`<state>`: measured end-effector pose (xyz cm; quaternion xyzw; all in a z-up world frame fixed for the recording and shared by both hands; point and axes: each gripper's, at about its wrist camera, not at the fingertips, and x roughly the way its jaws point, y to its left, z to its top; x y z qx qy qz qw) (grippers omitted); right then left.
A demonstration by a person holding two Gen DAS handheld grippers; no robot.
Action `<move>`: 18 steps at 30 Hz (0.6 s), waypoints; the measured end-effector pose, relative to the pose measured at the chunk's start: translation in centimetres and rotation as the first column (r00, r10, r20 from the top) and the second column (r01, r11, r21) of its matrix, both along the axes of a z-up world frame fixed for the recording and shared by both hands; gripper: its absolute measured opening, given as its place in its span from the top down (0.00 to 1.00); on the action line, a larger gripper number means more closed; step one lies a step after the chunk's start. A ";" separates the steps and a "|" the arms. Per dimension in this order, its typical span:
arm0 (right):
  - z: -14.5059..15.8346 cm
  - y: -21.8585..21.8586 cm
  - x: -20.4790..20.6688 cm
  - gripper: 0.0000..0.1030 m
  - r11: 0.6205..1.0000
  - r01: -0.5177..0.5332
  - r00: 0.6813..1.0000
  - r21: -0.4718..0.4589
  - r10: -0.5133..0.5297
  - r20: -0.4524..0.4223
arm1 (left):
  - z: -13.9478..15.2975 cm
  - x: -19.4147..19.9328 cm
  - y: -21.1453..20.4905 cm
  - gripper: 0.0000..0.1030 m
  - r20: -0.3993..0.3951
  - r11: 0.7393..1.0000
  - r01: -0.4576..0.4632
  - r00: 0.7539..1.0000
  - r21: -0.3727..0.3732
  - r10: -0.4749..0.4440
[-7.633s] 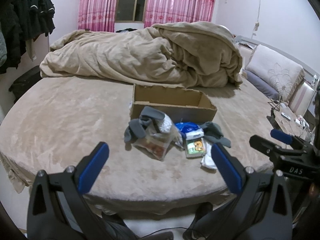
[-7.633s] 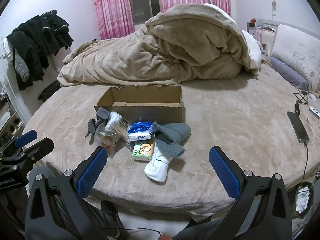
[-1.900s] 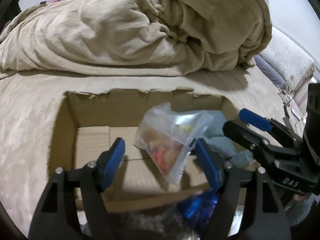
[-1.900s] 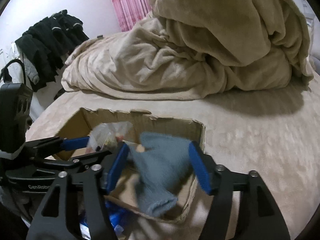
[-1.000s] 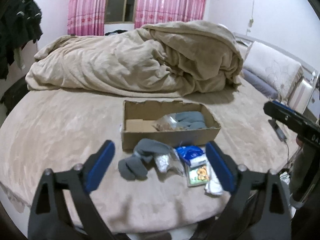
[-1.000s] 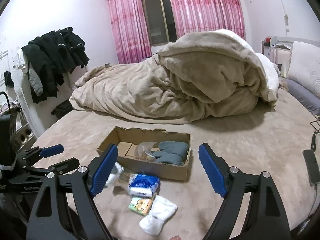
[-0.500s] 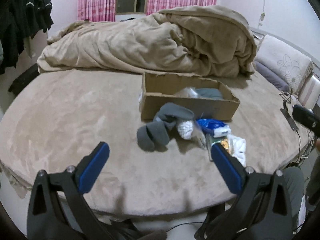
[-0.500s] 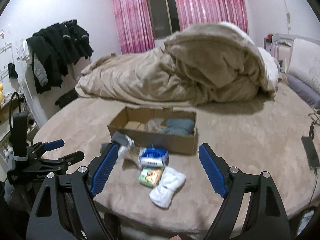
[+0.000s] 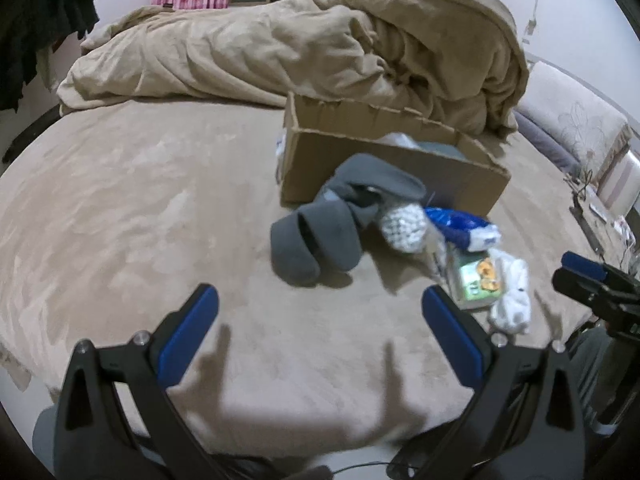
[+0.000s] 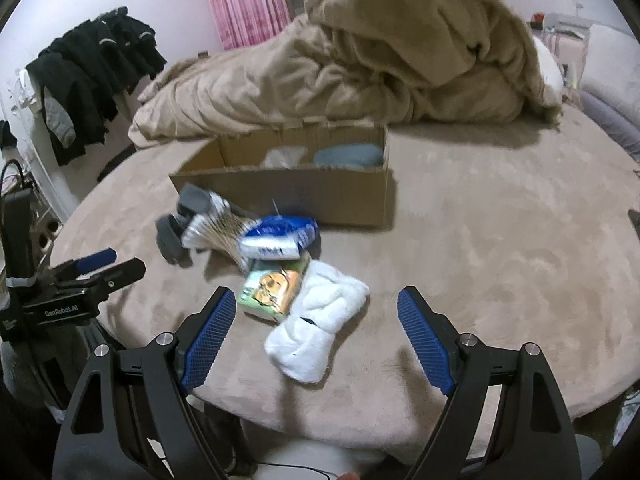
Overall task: Organize objects
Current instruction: 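Grasp the grey gloves with the left tool while the right tool grasps white socks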
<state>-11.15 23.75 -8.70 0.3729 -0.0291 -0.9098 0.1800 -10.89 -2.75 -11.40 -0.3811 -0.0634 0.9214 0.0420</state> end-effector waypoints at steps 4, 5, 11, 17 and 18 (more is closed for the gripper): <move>-2.2 -0.3 -1.4 0.17 1.000 0.004 0.999 0.011 -0.004 0.041 | -1.3 -1.7 -0.2 0.01 -0.002 0.999 0.018 1.000 -0.036 -0.018; -2.5 -0.4 -1.7 0.17 1.000 0.005 0.999 0.014 -0.006 0.050 | -1.6 -2.1 -0.2 0.01 -0.001 0.999 0.023 1.000 -0.041 -0.023; -4.2 -0.5 -2.9 0.28 1.000 -0.003 0.996 0.010 0.002 0.090 | -2.3 -4.1 -0.3 0.13 -0.032 0.996 0.034 0.999 -0.082 -0.037; -4.6 -0.8 -3.0 0.45 0.999 -0.032 0.996 0.003 0.032 0.088 | -3.0 -6.0 -0.1 0.36 -0.034 0.994 0.048 0.998 -0.101 -0.052; -4.7 -0.8 -3.0 0.47 0.999 -0.037 0.995 -0.005 0.037 0.087 | -3.0 -6.2 -0.1 0.44 -0.041 0.994 0.054 0.997 -0.097 -0.058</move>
